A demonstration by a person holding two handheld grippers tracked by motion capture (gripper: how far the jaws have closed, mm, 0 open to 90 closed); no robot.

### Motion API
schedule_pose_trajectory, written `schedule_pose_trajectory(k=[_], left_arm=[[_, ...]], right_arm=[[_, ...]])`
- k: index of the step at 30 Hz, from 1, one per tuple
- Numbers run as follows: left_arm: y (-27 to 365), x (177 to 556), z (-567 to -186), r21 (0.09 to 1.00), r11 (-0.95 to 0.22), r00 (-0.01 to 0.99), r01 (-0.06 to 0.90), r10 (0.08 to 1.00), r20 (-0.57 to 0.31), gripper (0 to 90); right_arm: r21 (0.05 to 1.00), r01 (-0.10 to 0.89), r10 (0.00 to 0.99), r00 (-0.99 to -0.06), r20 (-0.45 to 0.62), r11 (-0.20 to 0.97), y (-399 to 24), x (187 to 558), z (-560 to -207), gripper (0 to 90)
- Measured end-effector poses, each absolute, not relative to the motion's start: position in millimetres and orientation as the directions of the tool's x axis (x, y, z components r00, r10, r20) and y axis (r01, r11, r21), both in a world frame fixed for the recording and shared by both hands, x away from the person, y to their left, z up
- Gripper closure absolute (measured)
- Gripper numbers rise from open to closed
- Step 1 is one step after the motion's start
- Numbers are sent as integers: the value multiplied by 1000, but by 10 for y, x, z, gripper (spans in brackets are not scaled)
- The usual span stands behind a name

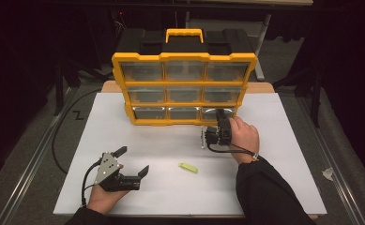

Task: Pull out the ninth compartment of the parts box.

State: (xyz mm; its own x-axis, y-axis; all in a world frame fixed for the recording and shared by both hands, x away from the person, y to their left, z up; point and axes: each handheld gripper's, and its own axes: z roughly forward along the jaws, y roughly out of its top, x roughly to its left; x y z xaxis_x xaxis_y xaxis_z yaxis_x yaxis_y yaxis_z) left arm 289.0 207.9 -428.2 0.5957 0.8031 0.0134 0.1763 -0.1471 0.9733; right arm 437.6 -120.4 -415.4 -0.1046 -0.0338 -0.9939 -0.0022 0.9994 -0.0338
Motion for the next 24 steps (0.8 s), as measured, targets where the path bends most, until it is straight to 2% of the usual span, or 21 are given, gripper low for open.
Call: schedule_pose_trajectory(k=[7, 11, 16, 21, 24], left_arm=[[2081, 2890, -4282, 973, -147, 597, 177, 803, 13, 2], [2080, 2890, -4282, 973, -146, 596, 177, 803, 12, 2], [2076, 2889, -4281, 973, -147, 597, 177, 802, 12, 2], [2073, 2892, -4283, 973, -146, 597, 177, 802, 12, 2], [2072, 2894, -4284, 973, -146, 598, 177, 801, 11, 2]], right_arm=[[-35, -9, -36, -110, -993, 999, -1208, 4379, -4151, 793], [-38, -14, -39, -119, -992, 999, -1210, 4376, -4123, 740], [-21, -19, -24, -152, -988, 1000, -1234, 4366, -4077, 596], [-4, -18, -7, -178, -984, 1000, -1236, 4400, -4057, 382], [5, 7, 6, -219, -976, 1000, -1219, 4413, -4049, 325]])
